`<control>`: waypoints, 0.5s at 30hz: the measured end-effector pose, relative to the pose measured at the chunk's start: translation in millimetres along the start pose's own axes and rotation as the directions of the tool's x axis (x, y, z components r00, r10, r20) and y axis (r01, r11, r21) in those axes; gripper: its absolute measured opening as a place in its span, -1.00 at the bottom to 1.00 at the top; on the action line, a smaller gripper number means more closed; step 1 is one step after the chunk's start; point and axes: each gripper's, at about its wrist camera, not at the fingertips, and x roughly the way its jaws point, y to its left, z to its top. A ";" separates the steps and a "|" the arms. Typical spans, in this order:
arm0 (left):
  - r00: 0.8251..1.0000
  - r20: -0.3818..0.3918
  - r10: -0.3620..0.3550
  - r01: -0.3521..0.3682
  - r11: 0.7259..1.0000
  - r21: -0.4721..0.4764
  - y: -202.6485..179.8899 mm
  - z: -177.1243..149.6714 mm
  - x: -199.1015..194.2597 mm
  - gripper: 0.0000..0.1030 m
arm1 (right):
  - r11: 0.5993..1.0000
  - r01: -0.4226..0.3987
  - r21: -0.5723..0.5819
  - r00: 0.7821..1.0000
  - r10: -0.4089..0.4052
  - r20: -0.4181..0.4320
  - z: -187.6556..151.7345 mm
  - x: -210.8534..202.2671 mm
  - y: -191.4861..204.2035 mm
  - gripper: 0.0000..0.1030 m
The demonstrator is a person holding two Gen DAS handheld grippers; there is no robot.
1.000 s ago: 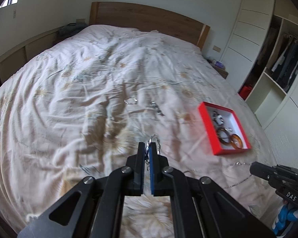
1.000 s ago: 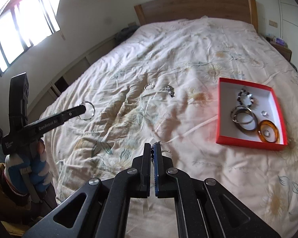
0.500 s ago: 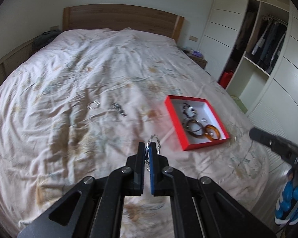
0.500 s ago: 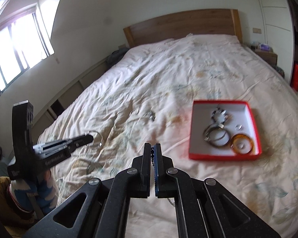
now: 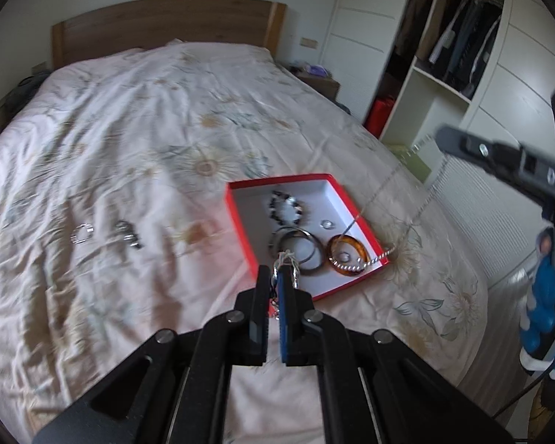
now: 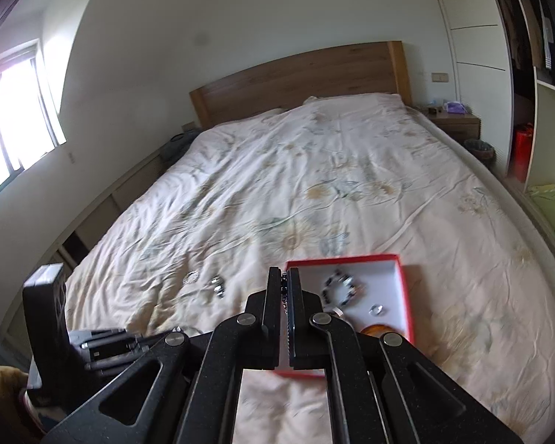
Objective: Organize jewelry
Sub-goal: 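Carry the hoop earring with the left tool while the right tool lifts the chain over the box, then release the hoop earring with the left tool while the right tool releases the chain into the box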
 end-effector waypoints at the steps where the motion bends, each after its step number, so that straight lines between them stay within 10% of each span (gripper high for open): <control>1: 1.000 -0.013 -0.005 0.005 1.000 0.007 -4.5 3.5 10.5 -0.94 | 1.000 0.003 0.004 1.000 -0.003 -0.003 3.4 7.8 -6.0 -0.94; 15: 0.977 -0.202 -0.066 0.074 0.997 0.033 -46.6 10.6 143.4 -0.93 | 0.997 0.052 0.052 0.994 -0.047 -0.094 -4.1 112.2 -79.9 -0.94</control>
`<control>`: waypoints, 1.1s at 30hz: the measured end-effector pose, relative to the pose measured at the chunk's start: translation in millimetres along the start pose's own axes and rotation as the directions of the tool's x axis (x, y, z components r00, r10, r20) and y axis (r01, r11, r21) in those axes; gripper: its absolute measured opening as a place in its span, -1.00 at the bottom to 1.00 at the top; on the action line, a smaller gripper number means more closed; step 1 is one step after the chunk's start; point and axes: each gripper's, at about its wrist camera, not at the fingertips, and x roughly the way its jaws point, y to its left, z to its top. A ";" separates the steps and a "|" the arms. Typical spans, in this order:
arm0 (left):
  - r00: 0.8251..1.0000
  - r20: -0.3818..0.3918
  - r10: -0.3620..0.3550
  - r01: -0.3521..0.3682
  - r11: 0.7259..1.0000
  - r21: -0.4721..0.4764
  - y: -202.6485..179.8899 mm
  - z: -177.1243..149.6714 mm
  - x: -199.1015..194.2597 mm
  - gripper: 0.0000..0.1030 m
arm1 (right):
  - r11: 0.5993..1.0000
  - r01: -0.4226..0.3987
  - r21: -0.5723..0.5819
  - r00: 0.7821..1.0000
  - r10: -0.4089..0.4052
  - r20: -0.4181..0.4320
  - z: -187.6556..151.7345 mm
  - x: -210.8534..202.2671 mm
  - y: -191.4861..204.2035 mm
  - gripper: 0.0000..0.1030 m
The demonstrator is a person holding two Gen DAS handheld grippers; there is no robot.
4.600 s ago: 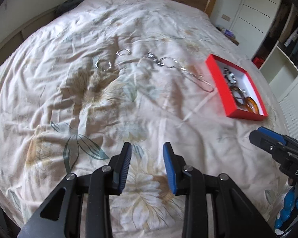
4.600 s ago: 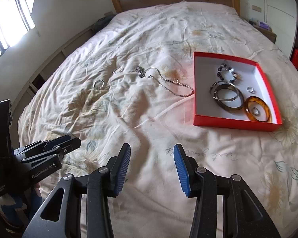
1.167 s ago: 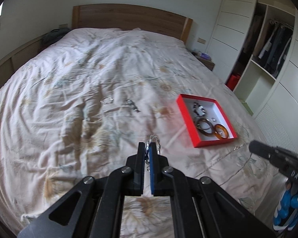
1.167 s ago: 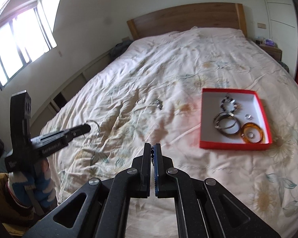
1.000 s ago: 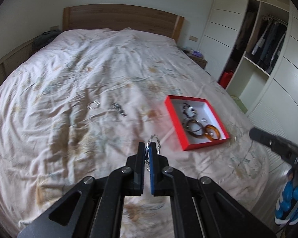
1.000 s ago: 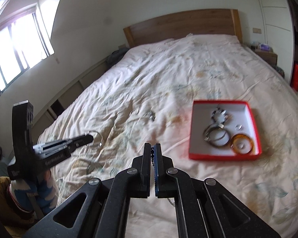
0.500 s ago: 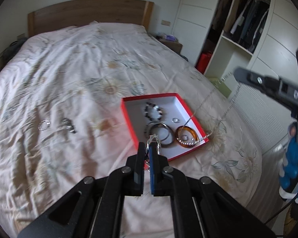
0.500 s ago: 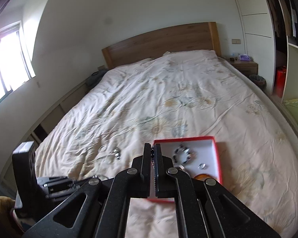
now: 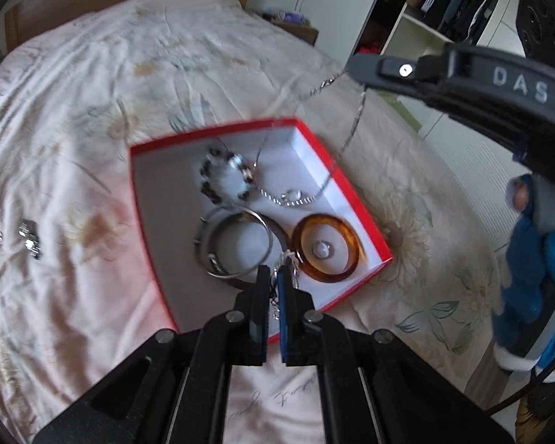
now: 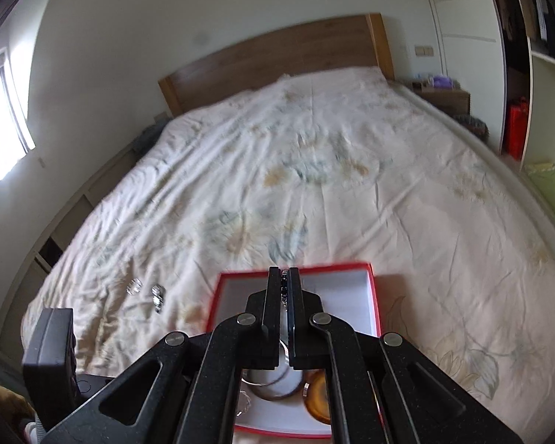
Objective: Organize jewelry
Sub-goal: 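Release the hoop earring with the left tool while the right tool releases the chain into the box, then withdraw both tools from the red box back over the duvet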
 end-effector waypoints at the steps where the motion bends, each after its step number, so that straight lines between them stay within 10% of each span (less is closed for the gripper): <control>1: 1.000 -0.013 0.000 0.000 1.000 -0.004 0.4 -1.3 7.4 -0.93 | 1.000 0.005 0.004 1.000 -0.004 -0.017 -5.7 7.6 -4.1 -0.94; 16: 0.993 -0.116 0.003 -0.011 0.998 -0.065 1.7 -20.5 50.3 -0.90 | 0.993 0.061 0.106 0.978 -0.038 -0.203 -88.9 36.2 -48.9 -0.88; 33: 0.997 -0.071 0.015 -0.023 0.994 -0.104 0.8 -32.7 4.0 -0.55 | 0.987 0.111 0.118 0.986 -0.095 -0.136 -108.1 -52.3 -31.8 -0.35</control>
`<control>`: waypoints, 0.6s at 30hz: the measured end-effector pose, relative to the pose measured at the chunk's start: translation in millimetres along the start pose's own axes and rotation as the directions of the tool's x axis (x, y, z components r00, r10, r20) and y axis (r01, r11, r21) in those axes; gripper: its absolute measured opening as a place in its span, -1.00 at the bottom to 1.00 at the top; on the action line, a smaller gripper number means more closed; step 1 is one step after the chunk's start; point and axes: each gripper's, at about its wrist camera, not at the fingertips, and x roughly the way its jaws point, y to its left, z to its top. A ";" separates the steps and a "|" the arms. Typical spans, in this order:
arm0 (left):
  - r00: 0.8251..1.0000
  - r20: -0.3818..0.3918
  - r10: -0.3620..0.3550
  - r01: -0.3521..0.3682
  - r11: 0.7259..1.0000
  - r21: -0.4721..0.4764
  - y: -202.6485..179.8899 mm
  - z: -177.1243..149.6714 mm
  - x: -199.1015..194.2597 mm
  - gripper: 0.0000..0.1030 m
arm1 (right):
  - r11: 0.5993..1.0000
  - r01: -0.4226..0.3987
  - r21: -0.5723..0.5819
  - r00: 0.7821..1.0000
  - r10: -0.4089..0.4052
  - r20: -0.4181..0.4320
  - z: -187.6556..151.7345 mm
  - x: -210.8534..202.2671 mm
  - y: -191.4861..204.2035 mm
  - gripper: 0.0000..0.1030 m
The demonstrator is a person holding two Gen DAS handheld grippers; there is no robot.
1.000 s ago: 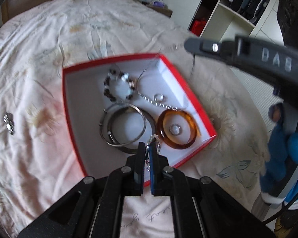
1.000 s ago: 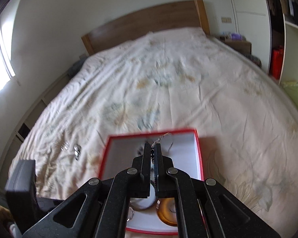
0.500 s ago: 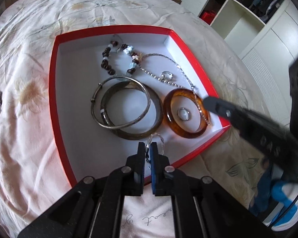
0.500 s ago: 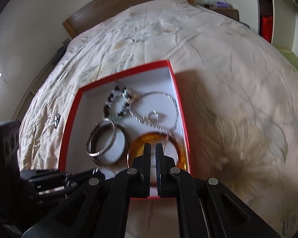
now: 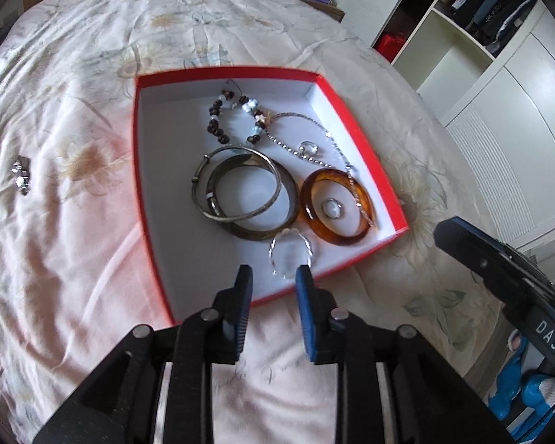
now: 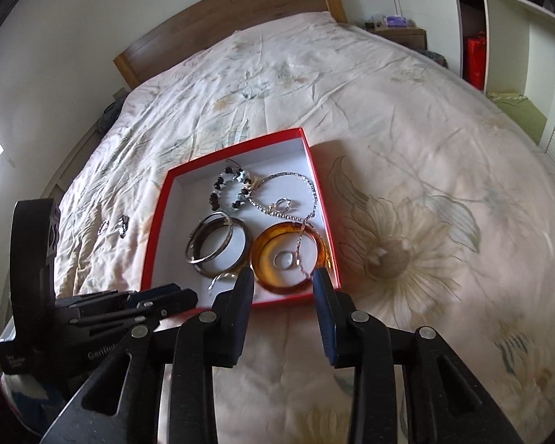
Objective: Organize jewelry
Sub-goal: 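Withdraw both tools from the red box back over the duvet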
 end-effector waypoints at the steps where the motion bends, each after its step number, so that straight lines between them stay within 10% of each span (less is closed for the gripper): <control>1: 1.000 0.010 0.004 -0.004 1.000 0.003 -0.7 -2.9 -6.5 -0.55 | 1.000 0.008 -0.007 1.000 -0.008 0.006 -2.3 -6.7 3.1 -0.35; 18: 0.945 0.256 0.205 -0.184 0.977 -0.106 49.0 -106.7 -164.7 -0.38 | 0.964 0.156 -0.216 0.974 -0.114 0.194 -71.5 -124.8 123.1 0.41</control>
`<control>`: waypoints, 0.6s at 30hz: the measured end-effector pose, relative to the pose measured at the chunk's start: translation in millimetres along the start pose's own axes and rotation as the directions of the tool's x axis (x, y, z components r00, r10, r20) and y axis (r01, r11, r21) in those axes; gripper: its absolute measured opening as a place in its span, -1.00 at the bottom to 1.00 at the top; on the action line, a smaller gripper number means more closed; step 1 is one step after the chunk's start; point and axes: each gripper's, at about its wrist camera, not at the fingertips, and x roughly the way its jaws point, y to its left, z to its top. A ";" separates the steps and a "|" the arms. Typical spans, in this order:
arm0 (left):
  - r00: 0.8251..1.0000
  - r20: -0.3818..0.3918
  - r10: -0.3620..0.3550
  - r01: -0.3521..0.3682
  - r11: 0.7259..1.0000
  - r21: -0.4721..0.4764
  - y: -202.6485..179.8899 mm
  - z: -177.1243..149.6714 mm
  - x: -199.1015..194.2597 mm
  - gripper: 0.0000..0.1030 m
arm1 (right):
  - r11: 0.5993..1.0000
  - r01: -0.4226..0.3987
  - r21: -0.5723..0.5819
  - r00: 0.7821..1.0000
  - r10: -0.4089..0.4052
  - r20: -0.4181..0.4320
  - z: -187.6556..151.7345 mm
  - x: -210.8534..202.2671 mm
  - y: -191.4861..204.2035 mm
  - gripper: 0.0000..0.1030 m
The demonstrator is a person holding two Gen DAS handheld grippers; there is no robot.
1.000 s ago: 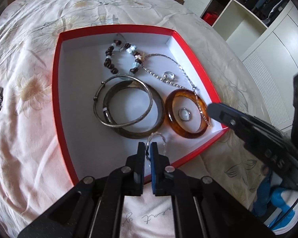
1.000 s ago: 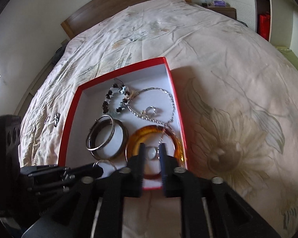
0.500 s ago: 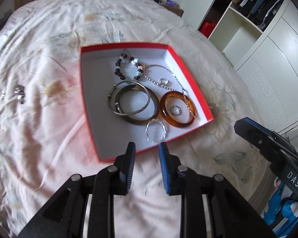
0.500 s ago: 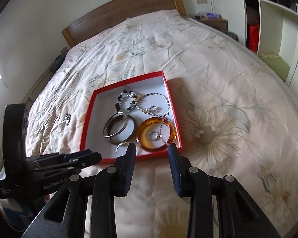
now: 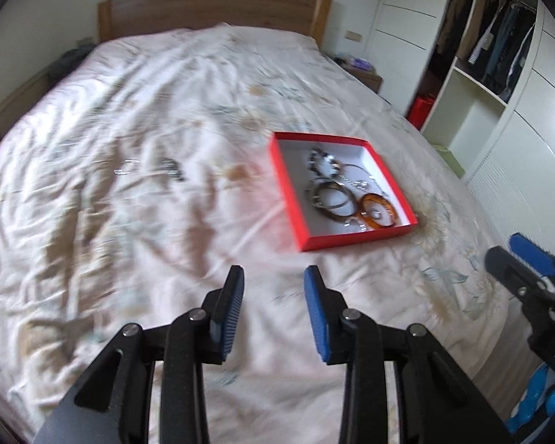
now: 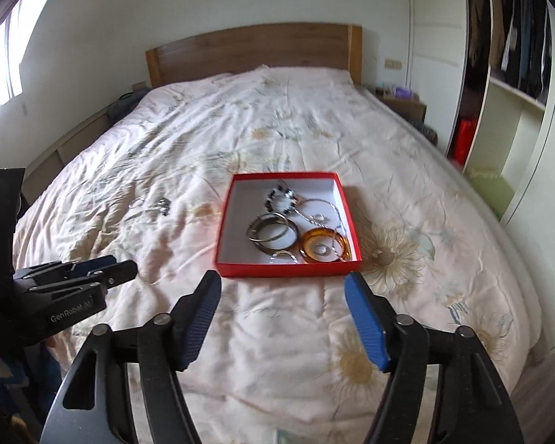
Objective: Organize jewelry
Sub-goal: 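Withdraw both tools from the red box back over the duvet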
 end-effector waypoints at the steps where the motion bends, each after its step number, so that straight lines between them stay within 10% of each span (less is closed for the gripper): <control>1: 1.000 0.010 0.009 -0.009 1.000 -0.001 4.2 -2.5 -6.6 -0.38 | 1.000 0.003 -0.013 1.000 -0.003 0.012 -1.7 -7.1 7.0 0.47; 18: 0.981 0.158 0.108 -0.090 0.989 -0.117 62.7 -46.5 -96.8 -0.26 | 0.972 0.036 -0.231 0.987 0.002 0.162 -24.0 -87.9 92.1 0.61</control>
